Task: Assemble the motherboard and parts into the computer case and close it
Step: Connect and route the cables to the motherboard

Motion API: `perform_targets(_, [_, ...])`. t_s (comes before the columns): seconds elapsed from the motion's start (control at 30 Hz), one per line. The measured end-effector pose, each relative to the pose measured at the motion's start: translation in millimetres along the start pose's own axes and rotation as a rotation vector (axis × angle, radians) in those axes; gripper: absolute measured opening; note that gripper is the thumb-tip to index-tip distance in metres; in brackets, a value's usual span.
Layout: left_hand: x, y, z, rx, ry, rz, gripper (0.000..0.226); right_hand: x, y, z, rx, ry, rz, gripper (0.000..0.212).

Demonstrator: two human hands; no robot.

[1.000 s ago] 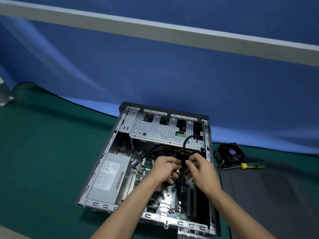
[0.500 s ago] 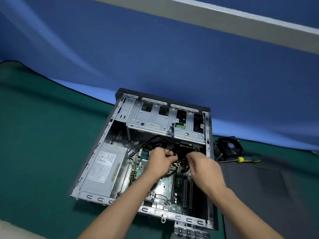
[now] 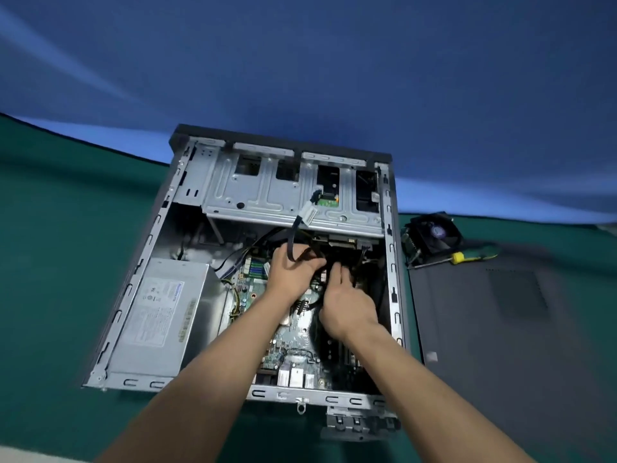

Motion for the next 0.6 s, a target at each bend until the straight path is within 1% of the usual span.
perform_targets(0.07, [3.7, 3.9, 2.0, 0.005, 0.002, -0.010, 0.016, -3.6, 4.1, 2.6, -0.032, 0.008, 0.015, 0.079])
perform_targets(0.17, [8.5, 7.9, 5.3, 0.013, 0.031, -0.016, 0.021, -6.4, 2.9, 5.4, -0.040, -0.046, 0.019, 0.074])
perform_targets(0.27, [9.8, 11.1, 11.0, 0.061, 0.048, -0.033, 0.015, -7.8, -4.7, 4.8, -0.053, -0.090, 0.015, 0.062])
perform_targets(0.33, [7.8, 12.4, 16.9, 0.101, 0.072, -0.034, 0.013, -7.8, -11.5, 8.4, -0.030, -0.097, 0.021, 0.054])
perform_targets(0.4, [6.1, 13.7, 20.7, 0.113, 0.089, -0.039, 0.017, -8.0, -17.9, 14.2, 0.007, -0.107, 0.033, 0.054])
perform_targets(0.5, [1.0, 15.0, 25.5, 0.102, 0.122, -0.006, 0.029, -9.5, -23.4, 17.7, 0.050, -0.125, 0.042, 0.054])
perform_targets(0.6, [-7.5, 11.9, 33.2, 0.142, 0.130, 0.082, 0.030, -11.2, -24.0, 18.0, 0.066, -0.116, 0.041, 0.050])
Point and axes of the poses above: each hand's wrist, its own y-axis towards the middle knuckle, its own z-axis out of the palm, x = y × z, the point moved 7 cm from there along y, towards the middle knuckle, and after that the axes turned 9 degrees about -z, right-handed, at the moved point
